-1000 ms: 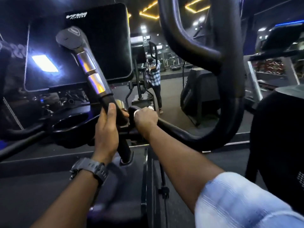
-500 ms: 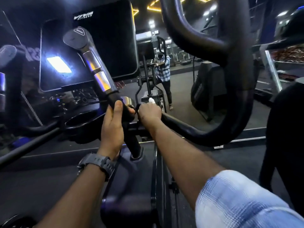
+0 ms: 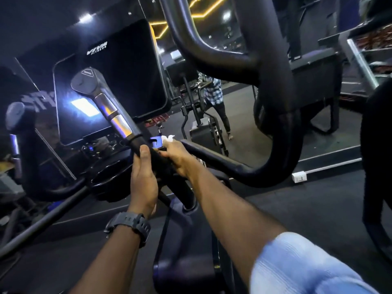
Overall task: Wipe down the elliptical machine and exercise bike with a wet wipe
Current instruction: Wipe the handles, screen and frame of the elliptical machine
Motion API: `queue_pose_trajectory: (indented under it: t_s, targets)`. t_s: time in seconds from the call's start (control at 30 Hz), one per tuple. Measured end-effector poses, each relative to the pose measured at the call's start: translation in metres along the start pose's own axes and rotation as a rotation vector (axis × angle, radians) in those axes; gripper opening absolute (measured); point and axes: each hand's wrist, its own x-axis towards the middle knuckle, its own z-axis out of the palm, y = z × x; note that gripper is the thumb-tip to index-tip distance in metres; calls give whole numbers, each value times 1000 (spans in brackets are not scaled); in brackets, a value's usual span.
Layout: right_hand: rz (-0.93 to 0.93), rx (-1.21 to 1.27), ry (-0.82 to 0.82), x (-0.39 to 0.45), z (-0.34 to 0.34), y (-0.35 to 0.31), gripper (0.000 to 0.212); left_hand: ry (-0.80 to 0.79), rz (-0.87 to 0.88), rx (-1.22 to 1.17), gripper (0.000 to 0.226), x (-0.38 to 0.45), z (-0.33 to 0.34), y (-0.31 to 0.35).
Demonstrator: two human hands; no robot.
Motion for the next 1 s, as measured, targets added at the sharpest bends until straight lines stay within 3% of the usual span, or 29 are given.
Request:
queue_pose_trajectory:
  t_s: [0.17,0.3,0.4,0.47,0.57,0.63,0.7,0.77,0.83,0.93,1.0]
  targets:
    - [-10,83,-108,-4,-4,23,29,29,5,-32,85,0,2,1]
    - [-178,-132,82,30,-5,-9,12,14,11,-41,80,5,0,-1]
    - [-169,-128,86,56,-6,0,8,3,16,-16,84,8,-4,-3]
    - [-175,-84,115,46,-7,16,15,4,40,-24,87,9,-5,-4]
    - [-167,184,64,-6,2,39,44,28,22,-34,89,4,1,-3]
    - [-310,268,95,-40,15,56,41,43,-20,-69,91,1,7,0]
    - [-488,220,137,-56,27,62,43,72,-55,-127,82,-2,12,4]
    - [-627,10,157,-49,27,63,47,85,-72,-179,67,0,16,6]
    - [-623,-159,182,-29,11,62,47,97,-61,-185,63,3,15,4]
    - [-524,-183,206,-25,-3,54,53,105,-87,-144,56,4,11,6]
    - [-650,-185,219,-45,12,51,51,104,-118,-123,57,6,7,7]
